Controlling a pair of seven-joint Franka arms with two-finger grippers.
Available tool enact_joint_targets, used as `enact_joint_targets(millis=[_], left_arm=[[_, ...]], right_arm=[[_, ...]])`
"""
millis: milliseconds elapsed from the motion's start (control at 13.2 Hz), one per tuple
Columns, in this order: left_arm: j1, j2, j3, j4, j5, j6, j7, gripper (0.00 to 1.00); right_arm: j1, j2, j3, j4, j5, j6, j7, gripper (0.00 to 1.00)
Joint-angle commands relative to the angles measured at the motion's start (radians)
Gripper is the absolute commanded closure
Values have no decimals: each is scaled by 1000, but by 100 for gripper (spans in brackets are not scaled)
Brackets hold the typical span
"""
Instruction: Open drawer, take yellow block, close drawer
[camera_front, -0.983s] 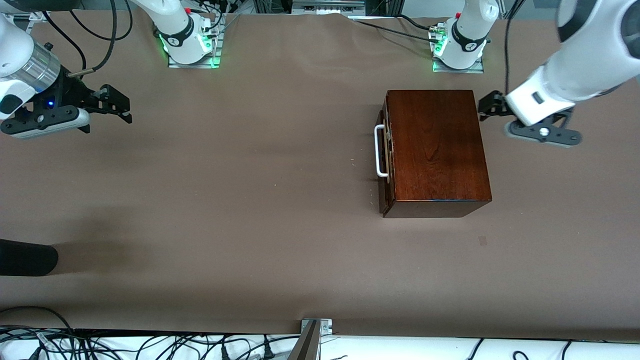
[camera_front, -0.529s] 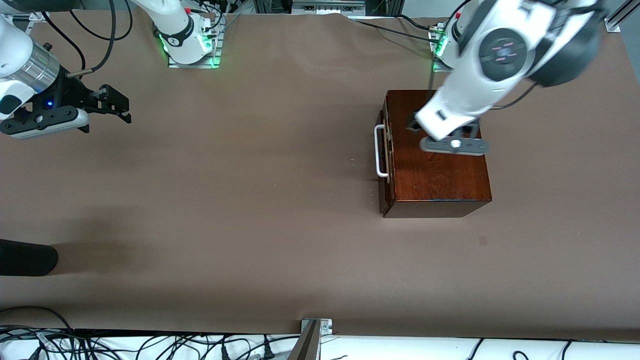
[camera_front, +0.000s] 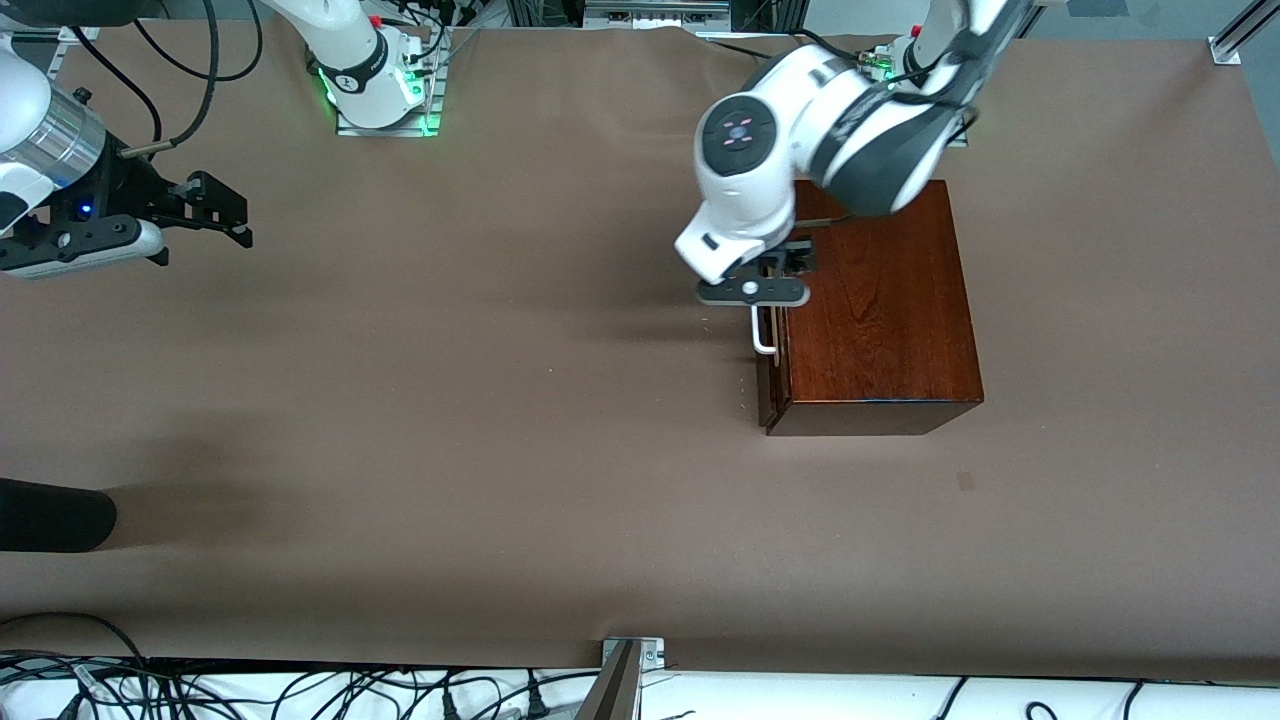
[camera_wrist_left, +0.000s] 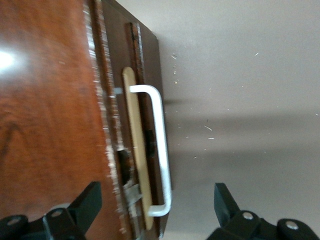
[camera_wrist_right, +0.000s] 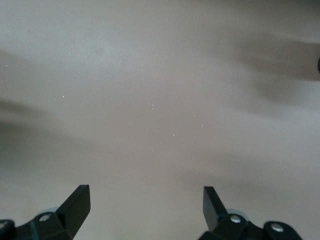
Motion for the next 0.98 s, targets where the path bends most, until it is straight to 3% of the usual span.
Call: enact_joint_targets(millis=[0,908], left_arm=[[-22,14,1,-21,76,24,-42,0],[-79,89,1,-103,240,99,-134,0]], right_arm=[[-4,6,4,18,-17,-18,7,0],[-6,6,2,18,-17,-18,7,0]])
